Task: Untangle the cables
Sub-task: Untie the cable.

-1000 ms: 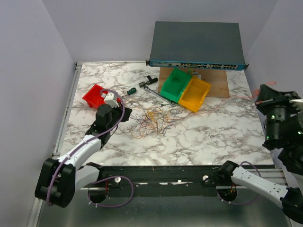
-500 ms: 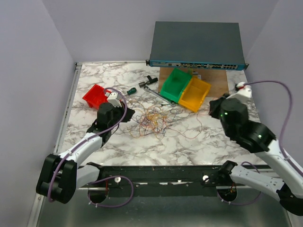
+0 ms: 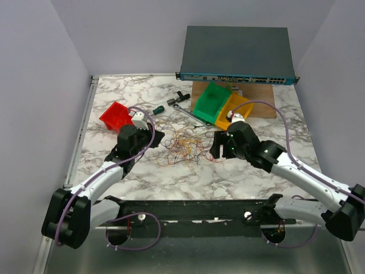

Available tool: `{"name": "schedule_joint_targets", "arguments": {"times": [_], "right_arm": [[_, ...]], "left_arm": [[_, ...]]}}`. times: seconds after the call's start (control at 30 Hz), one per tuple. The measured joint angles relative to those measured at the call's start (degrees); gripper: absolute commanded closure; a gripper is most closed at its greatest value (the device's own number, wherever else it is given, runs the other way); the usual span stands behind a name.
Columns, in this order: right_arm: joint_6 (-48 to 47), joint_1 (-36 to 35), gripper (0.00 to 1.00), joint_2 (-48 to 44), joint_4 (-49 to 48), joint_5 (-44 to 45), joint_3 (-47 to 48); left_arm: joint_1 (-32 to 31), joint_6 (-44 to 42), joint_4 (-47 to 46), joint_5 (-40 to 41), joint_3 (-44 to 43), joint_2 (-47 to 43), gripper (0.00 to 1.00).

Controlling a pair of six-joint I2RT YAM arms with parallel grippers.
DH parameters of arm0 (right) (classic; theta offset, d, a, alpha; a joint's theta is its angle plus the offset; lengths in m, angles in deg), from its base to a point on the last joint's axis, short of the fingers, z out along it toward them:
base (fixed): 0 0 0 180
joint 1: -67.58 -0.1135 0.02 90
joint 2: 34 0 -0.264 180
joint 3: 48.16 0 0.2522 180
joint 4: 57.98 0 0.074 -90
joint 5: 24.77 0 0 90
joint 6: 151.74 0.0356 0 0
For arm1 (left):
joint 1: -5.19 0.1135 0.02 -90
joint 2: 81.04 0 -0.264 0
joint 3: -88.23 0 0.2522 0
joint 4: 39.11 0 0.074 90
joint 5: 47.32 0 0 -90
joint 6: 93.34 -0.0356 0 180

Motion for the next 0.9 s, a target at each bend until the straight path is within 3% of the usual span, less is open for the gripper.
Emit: {"name": "schedule_joint_targets", "arguments": {"times": [0.17, 0.3, 0.57, 0.9], "right_arm": [[-4.1, 0.0, 0.26, 7.9, -7.8, -4.8, -2.6], [-4.4, 0.0, 0.12, 12.0, -10.3, -4.8, -4.7], [-3.9, 0.0, 0.16, 16.8, -13.9, -3.2, -6.9], [-11.6, 0.0, 0.15, 22.9, -18.3, -3.6, -6.8]], "left_arm": [[0.0, -0.2, 0.0, 0.0, 0.0, -0.1, 1.0], [0.0, -0.4, 0.4, 0.4, 0.0, -1.1, 1.0], [0.0, -0.6, 1.2, 3.9, 0.8, -6.3, 1.0], [0.0, -0.8, 1.3, 4.1, 0.9, -5.8, 1.0]]}}
